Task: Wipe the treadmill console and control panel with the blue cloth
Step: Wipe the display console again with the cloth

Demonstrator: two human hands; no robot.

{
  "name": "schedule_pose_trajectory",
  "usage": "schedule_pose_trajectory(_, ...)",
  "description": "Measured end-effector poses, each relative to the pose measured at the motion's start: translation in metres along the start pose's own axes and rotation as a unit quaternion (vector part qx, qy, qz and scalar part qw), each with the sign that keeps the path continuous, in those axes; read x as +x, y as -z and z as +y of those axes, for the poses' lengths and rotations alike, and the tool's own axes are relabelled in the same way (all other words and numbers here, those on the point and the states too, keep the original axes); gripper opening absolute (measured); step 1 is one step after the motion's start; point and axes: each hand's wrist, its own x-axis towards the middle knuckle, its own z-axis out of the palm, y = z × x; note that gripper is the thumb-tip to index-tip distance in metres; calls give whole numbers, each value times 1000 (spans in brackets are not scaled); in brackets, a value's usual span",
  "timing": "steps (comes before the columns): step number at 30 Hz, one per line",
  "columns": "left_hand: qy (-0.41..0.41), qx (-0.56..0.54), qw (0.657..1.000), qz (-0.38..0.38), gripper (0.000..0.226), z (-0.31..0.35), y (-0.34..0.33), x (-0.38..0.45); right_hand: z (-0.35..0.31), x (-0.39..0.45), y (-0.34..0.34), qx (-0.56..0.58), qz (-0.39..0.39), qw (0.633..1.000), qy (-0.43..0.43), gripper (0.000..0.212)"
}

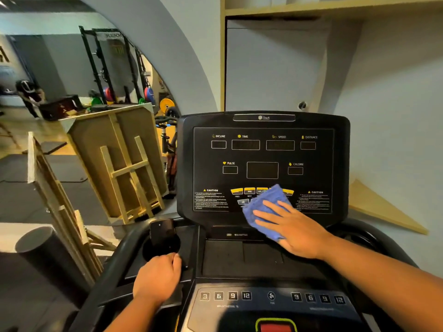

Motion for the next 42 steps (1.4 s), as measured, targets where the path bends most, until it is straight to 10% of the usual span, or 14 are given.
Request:
schedule_pose_trajectory(9, 1, 3, 1000, 11, 44, -5, -4, 1, -81, 121, 7, -38, 37, 995, 86, 60)
schedule_pose_trajectory(17, -6, -5, 1000, 17, 43, -8, -9, 2, -57, 59, -14, -6, 120, 977, -175, 73)
schedule_pose_trajectory(25, 6, -9, 1000, 10, 39, -10, -8, -1, -107, 150, -5, -60, 84, 992, 71, 67)
schedule_pose_trajectory(33, 7, -9, 1000, 10, 42, -9, -9, 0, -65, 156, 28, -19, 195, 969, -151, 75)
schedule_pose_trajectory(39, 12, -8, 1000, 8, 39, -3, -4, -3, -105, 171, 2, -73, 112, 988, 74, 72)
schedule_pose_trajectory(42, 5, -14, 1000, 13, 40, -4, -2, -2, -90, 228, 45, -84, 139, 986, 25, 69)
